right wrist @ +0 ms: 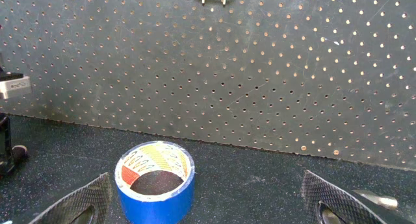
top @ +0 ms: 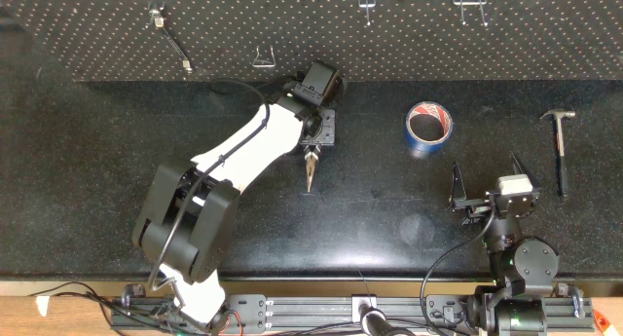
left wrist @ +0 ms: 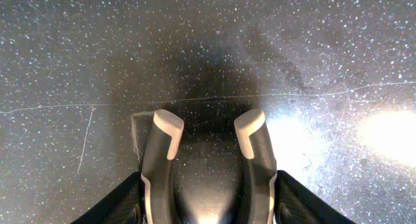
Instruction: Place Tools Onto Pegboard
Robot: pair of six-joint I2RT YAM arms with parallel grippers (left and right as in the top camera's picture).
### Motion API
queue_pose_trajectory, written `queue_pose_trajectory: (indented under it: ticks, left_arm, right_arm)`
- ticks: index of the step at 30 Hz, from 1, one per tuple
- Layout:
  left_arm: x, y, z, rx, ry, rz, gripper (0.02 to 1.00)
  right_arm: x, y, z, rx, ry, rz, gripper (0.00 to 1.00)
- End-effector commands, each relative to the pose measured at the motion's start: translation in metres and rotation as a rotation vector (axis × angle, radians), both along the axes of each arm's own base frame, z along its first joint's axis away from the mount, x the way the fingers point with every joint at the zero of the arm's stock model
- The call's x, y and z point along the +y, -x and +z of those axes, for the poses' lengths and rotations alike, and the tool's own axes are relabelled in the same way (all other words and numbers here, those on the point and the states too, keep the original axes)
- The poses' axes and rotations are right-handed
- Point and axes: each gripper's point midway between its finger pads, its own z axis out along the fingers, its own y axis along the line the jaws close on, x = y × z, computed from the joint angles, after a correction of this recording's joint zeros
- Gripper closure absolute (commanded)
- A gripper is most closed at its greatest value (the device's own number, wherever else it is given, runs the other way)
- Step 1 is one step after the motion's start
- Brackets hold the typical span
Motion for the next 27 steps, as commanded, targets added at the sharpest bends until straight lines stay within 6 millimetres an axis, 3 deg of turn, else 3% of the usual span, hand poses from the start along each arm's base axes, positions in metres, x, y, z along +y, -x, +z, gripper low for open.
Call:
queue_pose_trajectory:
  ticks: [1, 5, 10, 12, 15, 18, 22, 26, 27]
  left_arm:
    - [0.0, 0.001, -0.005, 0.019, -0.004, -0.001, 0.632]
    - [0.0, 0.001, -0.005, 0.019, -0.003, -0.001, 0.709]
    - [0.0, 0.001, -0.005, 0.019, -0.003, -0.001, 0.991]
    - [0.0, 0.001, -0.005, 0.019, -0.003, -0.001, 0.991]
    - [0.008, 0.016, -0.003, 0.074, -0.033, -0.002, 0.989]
    - [0.011, 0.019, 0.036, 0.019, -0.009, -0.002, 0.989]
    - [0.023, 0.033, 0.119, -0.129, 0.048, 0.005, 0.989]
    - [0.085, 0.041, 0.23, -0.508, -0.053, 0.145, 0.989]
    - [0.1, 0.045, 0.249, -0.578, -0.081, 0.189, 0.989]
  right_arm:
    - [0.001, 0.0, -0.001, 0.0, 0.01, 0.005, 0.058]
    - [0.001, 0.0, -0.001, 0.0, 0.01, 0.005, 0.058]
    - [0.001, 0.0, -0.001, 0.0, 0.01, 0.005, 0.058]
    - [0.001, 0.0, -0.001, 0.0, 0.01, 0.005, 0.058]
    - [0.001, 0.0, -0.001, 0.0, 0.01, 0.005, 0.058]
    - [0.001, 0.0, -0.001, 0.0, 0.01, 0.005, 0.058]
    - [0.001, 0.0, -0.001, 0.0, 0.01, 0.005, 0.058]
    - [0.001, 0.0, -0.001, 0.0, 0.01, 0.005, 0.058]
    - [0.001, 0.0, -0.001, 0.0, 0.01, 0.005, 0.058]
